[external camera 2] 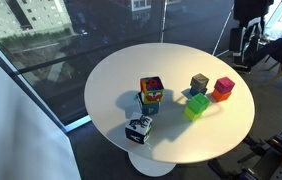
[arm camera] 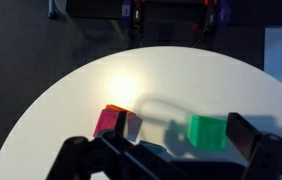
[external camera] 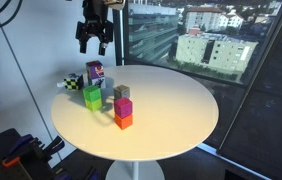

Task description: Move the gray block from the pink block to the blue one

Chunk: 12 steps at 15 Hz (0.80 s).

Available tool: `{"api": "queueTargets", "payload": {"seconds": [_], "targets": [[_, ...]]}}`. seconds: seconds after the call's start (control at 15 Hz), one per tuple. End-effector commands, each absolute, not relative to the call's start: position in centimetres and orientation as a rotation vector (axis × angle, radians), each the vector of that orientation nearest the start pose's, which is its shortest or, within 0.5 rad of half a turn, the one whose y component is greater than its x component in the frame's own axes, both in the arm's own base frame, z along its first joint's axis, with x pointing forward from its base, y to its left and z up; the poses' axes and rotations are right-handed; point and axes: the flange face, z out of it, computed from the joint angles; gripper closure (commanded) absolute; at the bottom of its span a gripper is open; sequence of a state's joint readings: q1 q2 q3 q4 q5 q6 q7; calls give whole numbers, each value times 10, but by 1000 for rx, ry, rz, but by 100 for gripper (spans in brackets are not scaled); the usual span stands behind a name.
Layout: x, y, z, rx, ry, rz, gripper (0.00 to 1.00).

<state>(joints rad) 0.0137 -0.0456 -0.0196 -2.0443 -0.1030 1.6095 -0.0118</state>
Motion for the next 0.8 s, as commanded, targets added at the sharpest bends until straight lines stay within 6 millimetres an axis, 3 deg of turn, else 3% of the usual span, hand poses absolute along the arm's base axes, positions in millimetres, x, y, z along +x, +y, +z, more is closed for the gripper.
{"api": "queueTargets", "payload": {"seconds": [0.0,0.73], "targets": [[467,-12,461,-3171,-110,549,0],[416,-14,509,-3208,-189,207,0]]}}
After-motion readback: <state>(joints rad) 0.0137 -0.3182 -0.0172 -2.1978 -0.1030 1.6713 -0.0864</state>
